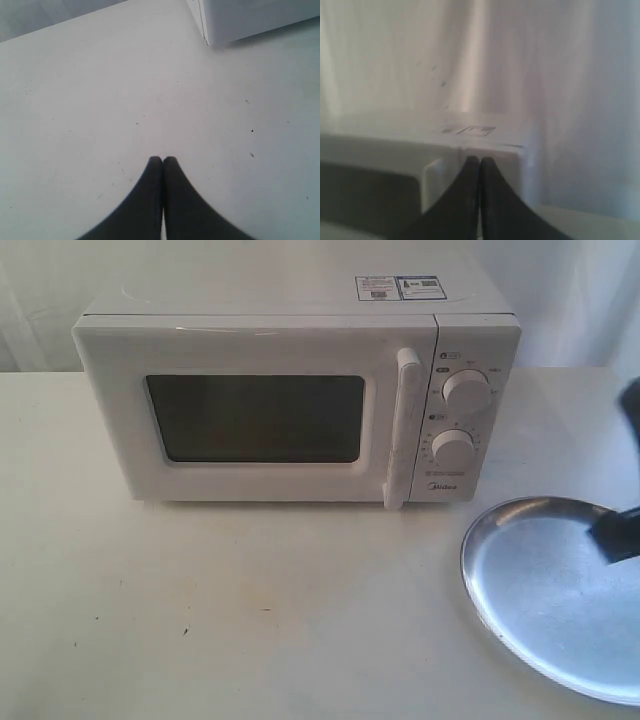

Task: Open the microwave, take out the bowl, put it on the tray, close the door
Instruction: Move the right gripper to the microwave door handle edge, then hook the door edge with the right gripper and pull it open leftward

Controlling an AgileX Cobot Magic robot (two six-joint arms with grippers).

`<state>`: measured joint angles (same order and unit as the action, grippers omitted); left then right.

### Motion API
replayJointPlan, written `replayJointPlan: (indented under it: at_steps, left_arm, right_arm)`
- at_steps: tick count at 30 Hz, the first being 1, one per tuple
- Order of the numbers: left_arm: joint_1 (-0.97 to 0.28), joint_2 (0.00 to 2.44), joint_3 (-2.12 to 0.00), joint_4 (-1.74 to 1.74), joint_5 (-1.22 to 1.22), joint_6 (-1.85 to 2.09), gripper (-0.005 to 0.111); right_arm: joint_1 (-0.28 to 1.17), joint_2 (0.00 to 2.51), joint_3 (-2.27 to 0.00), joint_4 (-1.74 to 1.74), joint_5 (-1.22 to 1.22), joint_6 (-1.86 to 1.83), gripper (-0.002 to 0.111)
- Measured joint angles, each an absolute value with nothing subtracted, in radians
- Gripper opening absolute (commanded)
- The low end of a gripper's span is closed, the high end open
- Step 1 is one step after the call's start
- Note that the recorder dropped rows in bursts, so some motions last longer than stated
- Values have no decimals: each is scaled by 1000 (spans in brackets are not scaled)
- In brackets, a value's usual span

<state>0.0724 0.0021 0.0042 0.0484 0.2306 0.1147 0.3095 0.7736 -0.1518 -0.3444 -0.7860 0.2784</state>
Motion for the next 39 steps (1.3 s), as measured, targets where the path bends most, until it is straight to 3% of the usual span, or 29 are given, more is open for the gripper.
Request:
replayJointPlan:
  at_steps: [5,10,20,26,39]
  left_arm:
    - [72,2,4,48,231,115,0]
    - [72,2,4,48,231,115,0]
    - [72,2,4,48,231,115,0]
    - [72,2,4,48,231,115,0]
    - [72,2,4,48,231,115,0]
  right_arm:
    - [309,1293,-301,-900,-1022,276,0]
    - [300,1561,-427,-916,-966,183,0]
    - [108,1717,-602,-1183,-983,253,0]
    - [-20,1849,-716,-1480,-1175,438,0]
    - [-35,1925,-778,-1409,-1203,550,0]
